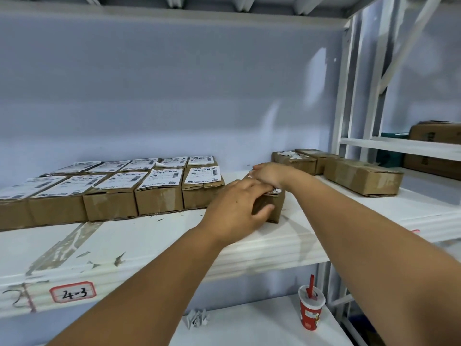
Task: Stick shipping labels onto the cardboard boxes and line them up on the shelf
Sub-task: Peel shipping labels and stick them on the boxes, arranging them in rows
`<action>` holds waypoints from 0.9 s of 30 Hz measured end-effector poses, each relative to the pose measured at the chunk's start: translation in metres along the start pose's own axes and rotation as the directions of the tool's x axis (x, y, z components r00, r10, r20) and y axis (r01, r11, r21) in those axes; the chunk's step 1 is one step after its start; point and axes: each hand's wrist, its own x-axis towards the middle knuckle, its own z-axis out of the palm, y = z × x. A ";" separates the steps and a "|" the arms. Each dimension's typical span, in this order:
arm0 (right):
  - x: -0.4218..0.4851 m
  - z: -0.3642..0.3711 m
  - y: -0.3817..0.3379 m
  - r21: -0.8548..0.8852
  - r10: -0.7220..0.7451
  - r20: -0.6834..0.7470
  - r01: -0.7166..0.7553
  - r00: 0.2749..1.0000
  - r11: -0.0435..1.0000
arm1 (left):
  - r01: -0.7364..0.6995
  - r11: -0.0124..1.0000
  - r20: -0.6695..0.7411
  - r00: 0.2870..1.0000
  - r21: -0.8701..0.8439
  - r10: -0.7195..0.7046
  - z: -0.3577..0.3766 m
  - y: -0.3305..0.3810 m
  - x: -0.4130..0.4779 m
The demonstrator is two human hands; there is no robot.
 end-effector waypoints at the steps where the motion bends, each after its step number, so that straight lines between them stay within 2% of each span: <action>1: 0.019 0.004 0.012 -0.038 0.052 -0.020 -0.053 0.998 0.998 | -0.011 1.000 0.005 1.000 0.006 0.011 0.001 -0.002 0.000; 3: 0.040 0.008 0.024 -0.059 0.143 -0.051 -0.146 0.988 0.988 | -0.028 0.999 0.006 1.000 0.022 0.028 0.001 -0.002 0.000; 6: 0.000 0.001 0.004 0.056 0.283 -0.137 -0.278 0.949 0.959 | -0.072 0.996 -0.033 0.997 0.056 0.074 0.000 0.002 -0.001; 9: -0.012 -0.004 0.006 0.019 0.335 -0.192 -0.338 0.922 0.941 | -0.097 0.991 -0.073 0.992 0.088 0.103 0.000 0.004 -0.003; 12: -0.016 -0.009 0.009 -0.099 0.297 -0.227 -0.326 0.927 0.940 | 0.040 0.997 -0.085 0.996 0.059 -0.035 -0.001 0.005 0.000; 15: -0.023 -0.015 0.010 -0.168 0.295 -0.246 -0.340 0.923 0.925 | 0.184 0.976 -0.098 0.980 0.119 -0.173 0.000 -0.003 0.006; 18: -0.029 -0.023 0.021 -0.172 0.290 -0.207 -0.326 0.934 0.930 | 0.226 0.952 -0.106 0.972 0.204 -0.208 0.004 -0.013 0.006; 20: -0.029 -0.023 0.034 -0.068 0.281 -0.192 -0.298 0.940 0.952 | 0.230 0.922 -0.096 0.973 0.313 -0.210 0.006 -0.014 0.005; 22: -0.028 -0.021 0.048 0.129 0.280 -0.188 -0.258 0.942 0.957 | 0.260 0.889 -0.095 0.966 0.378 -0.242 0.009 -0.011 0.004; 24: -0.033 -0.017 0.053 0.380 0.329 -0.164 -0.248 0.930 0.891 | 0.253 0.891 -0.092 0.967 0.377 -0.236 0.008 -0.008 0.004; 27: -0.037 -0.009 0.057 0.587 0.422 -0.150 -0.263 0.894 0.766 | 0.114 0.942 -0.037 0.994 0.316 -0.108 0.006 -0.008 0.004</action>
